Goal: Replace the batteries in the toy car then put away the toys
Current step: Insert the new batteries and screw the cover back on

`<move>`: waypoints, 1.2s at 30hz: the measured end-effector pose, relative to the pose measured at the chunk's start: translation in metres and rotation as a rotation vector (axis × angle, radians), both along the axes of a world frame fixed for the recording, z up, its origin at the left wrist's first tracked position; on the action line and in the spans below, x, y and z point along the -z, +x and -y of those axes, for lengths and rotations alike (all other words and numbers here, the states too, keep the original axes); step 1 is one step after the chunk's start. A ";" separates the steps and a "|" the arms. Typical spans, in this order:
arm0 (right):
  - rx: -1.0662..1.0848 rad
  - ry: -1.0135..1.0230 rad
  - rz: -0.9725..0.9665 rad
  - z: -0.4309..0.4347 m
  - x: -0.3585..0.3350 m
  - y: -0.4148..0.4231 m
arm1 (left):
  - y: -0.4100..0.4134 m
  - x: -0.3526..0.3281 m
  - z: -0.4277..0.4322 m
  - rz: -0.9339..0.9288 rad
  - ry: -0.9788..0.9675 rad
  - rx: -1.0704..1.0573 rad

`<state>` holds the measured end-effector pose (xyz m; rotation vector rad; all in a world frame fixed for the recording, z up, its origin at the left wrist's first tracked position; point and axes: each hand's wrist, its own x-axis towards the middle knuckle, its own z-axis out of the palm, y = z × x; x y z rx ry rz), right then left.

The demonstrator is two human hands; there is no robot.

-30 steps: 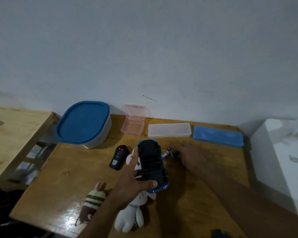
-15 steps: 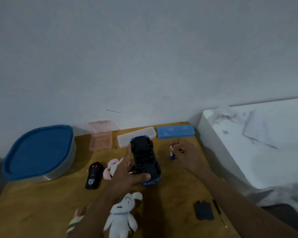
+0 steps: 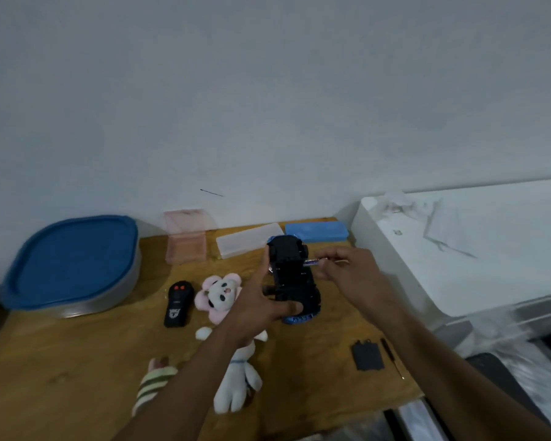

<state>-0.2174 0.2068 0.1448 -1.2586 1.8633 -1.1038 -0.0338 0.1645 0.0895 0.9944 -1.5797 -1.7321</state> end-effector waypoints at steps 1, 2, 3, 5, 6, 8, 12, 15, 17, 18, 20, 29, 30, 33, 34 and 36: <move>-0.020 -0.016 -0.026 0.004 0.000 0.005 | 0.001 -0.003 0.000 -0.005 -0.006 -0.014; -0.023 -0.042 -0.047 0.009 0.000 0.009 | 0.001 -0.007 0.001 -0.010 -0.014 -0.028; -0.003 -0.065 -0.075 0.014 0.000 0.012 | 0.001 -0.010 0.002 -0.016 -0.033 -0.045; 0.024 -0.101 -0.153 0.022 -0.003 0.016 | 0.001 -0.015 0.004 -0.011 -0.066 -0.088; 0.007 -0.102 -0.188 0.024 -0.005 0.018 | 0.001 -0.017 0.004 -0.009 -0.066 -0.107; -0.041 -0.081 -0.212 0.028 -0.009 0.019 | 0.001 -0.020 0.005 -0.006 -0.066 -0.132; -0.071 -0.047 -0.256 0.044 -0.001 0.021 | -0.002 -0.024 0.005 -0.003 -0.072 -0.151; -0.089 -0.049 -0.360 0.052 0.007 0.027 | -0.005 -0.021 0.005 0.019 -0.040 -0.180; -0.106 -0.046 -0.394 0.054 0.007 0.028 | -0.004 -0.020 0.007 0.021 -0.037 -0.197; -0.103 -0.042 -0.380 0.055 0.005 0.029 | -0.003 -0.020 0.007 0.027 -0.039 -0.199; -0.079 -0.031 -0.288 0.057 0.000 0.028 | -0.002 -0.023 0.007 0.031 -0.050 -0.201; -0.030 0.135 0.020 0.065 -0.006 0.032 | 0.016 -0.023 0.007 0.046 -0.029 -0.217; -0.045 0.155 0.049 0.064 -0.007 0.035 | 0.020 -0.023 0.007 0.044 -0.037 -0.207; -0.065 0.193 0.139 0.059 -0.011 0.047 | 0.032 -0.023 0.005 0.046 -0.038 -0.174; -0.054 0.200 0.133 0.059 -0.011 0.052 | 0.036 -0.023 0.005 0.052 -0.031 -0.169; -0.033 0.213 0.084 0.060 -0.013 0.061 | 0.045 -0.022 0.005 0.075 -0.032 -0.159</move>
